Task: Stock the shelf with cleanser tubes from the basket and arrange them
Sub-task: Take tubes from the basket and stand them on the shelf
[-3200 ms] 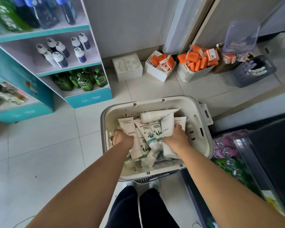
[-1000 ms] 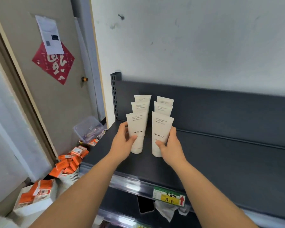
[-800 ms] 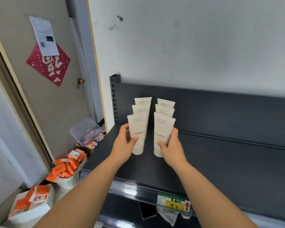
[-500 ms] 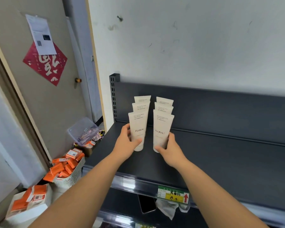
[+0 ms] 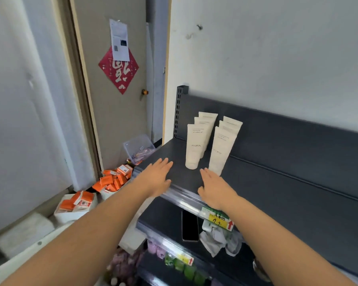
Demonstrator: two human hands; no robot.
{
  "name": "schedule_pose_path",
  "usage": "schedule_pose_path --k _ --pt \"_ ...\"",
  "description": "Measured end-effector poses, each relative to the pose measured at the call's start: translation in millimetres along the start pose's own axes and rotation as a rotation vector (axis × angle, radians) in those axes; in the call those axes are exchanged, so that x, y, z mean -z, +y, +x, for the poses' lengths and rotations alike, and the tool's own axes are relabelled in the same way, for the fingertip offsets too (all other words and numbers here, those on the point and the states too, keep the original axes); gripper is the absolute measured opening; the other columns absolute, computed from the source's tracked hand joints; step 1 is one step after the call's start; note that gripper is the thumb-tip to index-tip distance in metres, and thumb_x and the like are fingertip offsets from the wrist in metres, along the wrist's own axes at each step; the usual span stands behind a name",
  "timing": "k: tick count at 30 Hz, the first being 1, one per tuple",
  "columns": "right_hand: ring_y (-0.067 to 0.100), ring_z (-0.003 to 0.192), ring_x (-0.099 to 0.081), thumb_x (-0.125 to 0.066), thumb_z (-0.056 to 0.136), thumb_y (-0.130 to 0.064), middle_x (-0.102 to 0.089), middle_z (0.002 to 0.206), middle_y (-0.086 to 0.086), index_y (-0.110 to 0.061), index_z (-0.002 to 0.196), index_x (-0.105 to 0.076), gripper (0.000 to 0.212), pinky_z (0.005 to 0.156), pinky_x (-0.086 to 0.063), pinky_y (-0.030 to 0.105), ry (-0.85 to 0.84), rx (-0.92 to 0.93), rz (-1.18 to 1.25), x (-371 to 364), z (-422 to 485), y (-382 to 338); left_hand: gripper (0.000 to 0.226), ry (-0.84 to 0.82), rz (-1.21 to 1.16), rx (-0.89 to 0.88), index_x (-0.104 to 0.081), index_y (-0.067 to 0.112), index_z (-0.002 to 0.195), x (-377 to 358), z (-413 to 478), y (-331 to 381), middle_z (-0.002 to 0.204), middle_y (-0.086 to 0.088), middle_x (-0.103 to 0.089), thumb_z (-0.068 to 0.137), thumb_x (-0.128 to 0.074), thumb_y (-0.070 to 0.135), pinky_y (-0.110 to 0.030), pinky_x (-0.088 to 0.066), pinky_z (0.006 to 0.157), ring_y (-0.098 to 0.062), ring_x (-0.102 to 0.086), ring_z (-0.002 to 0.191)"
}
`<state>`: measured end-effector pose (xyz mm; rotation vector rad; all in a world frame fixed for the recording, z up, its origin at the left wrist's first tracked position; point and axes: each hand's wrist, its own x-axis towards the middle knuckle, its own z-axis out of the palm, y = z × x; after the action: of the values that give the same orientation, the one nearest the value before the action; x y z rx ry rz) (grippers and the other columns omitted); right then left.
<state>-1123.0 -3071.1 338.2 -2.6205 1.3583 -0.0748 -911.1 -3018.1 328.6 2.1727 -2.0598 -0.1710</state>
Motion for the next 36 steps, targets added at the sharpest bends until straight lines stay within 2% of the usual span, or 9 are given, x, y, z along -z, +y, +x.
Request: schedule_pose_path --k 3,8,20,28,36 --pt "0.027 0.141 -0.026 -0.036 0.098 -0.024 -0.017 0.159 0.009 -0.007 0.154 -0.012 0.063 0.114 -0.028 0.039 0.038 0.108 0.012 -2.9 8.4 -20.9 0.065 0.021 0.067 0.085 -0.003 0.017 0.155 0.6 -34.1 -15.9 0.163 -0.003 0.003 0.101 -0.035 0.03 -0.037 -0.003 0.12 -0.021 0.003 0.15" --pt "0.023 0.15 -0.006 -0.034 0.101 -0.025 -0.002 0.163 0.007 -0.008 0.155 -0.003 0.064 0.121 -0.015 0.036 0.031 0.237 0.024 -9.7 24.3 -78.8 0.067 0.053 0.053 0.256 -0.003 0.016 0.155 4.9 -92.4 -57.2 0.163 -0.005 0.002 0.098 -0.036 0.031 -0.04 -0.005 0.122 -0.021 0.002 0.15" --pt "0.025 0.148 -0.014 -0.039 0.099 -0.025 -0.014 0.161 0.013 -0.005 0.153 -0.013 0.063 0.121 -0.012 0.036 0.011 0.572 0.029 -64.1 55.9 -256.6 0.067 0.065 0.039 0.609 -0.005 0.015 0.155 7.4 -221.0 -193.5 0.163 -0.002 -0.001 0.099 -0.037 0.031 -0.038 -0.005 0.121 -0.02 -0.001 0.15" --pt "0.024 0.148 -0.016 -0.045 0.098 -0.024 -0.015 0.161 0.011 -0.006 0.154 -0.014 0.067 0.119 -0.016 0.034 -0.096 0.64 0.041 -134.5 79.8 -344.0 0.072 -0.023 -0.047 0.69 -0.002 0.015 0.155 -31.4 -268.7 -274.6 0.163 -0.003 0.0 0.095 -0.042 0.025 -0.038 -0.006 0.122 -0.02 0.0 0.15" --pt "0.021 0.149 -0.013 -0.039 0.097 -0.024 -0.01 0.162 0.008 -0.008 0.154 -0.012 0.065 0.12 -0.016 0.033 -0.311 0.561 0.023 -212.4 85.3 -370.0 0.072 -0.144 -0.171 0.714 -0.004 0.014 0.155 -95.8 -290.5 -319.4 0.163 -0.005 -0.001 0.095 -0.042 0.025 -0.039 -0.009 0.122 -0.021 -0.002 0.15"
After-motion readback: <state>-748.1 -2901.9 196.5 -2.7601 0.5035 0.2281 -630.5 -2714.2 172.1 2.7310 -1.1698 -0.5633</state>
